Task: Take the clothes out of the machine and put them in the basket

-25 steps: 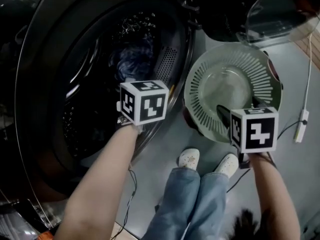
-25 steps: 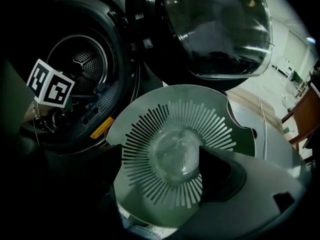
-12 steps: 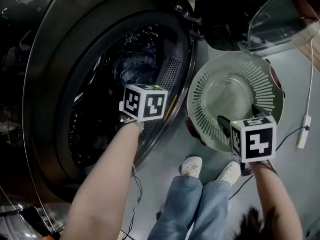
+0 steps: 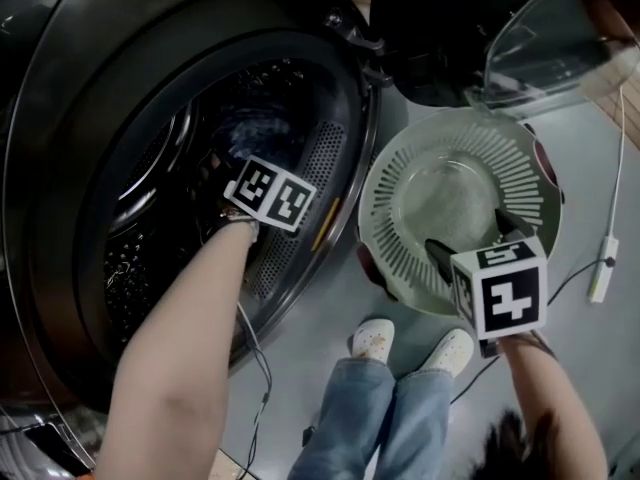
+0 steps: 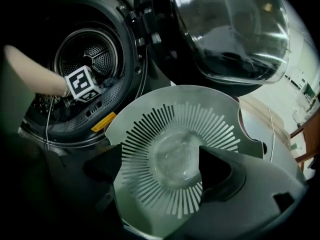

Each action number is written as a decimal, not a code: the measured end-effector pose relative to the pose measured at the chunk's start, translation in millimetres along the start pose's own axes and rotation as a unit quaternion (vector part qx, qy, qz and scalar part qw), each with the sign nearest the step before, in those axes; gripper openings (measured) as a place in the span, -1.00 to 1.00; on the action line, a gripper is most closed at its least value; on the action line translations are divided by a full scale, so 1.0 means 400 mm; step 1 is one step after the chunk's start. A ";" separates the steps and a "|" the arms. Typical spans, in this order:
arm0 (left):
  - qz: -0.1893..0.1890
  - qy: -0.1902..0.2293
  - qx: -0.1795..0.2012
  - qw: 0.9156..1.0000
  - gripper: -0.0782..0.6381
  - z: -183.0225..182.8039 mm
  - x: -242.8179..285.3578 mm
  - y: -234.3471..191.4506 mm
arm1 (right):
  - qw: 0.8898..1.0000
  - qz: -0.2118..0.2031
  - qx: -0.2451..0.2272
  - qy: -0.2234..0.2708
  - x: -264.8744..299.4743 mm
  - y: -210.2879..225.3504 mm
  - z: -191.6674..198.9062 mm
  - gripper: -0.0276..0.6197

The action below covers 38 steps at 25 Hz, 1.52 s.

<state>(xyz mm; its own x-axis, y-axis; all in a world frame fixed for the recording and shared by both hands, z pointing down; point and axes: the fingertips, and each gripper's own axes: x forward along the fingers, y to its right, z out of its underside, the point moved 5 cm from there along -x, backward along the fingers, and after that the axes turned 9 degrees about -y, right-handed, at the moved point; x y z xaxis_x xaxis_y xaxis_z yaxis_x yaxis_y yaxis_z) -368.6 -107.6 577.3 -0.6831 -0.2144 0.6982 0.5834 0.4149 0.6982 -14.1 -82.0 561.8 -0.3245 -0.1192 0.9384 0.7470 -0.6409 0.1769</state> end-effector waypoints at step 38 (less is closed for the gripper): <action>0.030 0.082 -0.093 0.992 -0.70 -0.012 -0.184 0.007 | 0.999 -0.024 0.017 0.021 -0.131 -0.050 0.014 0.52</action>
<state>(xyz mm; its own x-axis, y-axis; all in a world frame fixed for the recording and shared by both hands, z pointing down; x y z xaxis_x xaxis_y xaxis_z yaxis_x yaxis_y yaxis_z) -314.6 -94.6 528.8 -0.5732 -0.3409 0.7451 0.7023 0.2641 0.6611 -8.9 -58.6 510.7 -0.3848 -0.1211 0.9150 0.7490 -0.6204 0.2329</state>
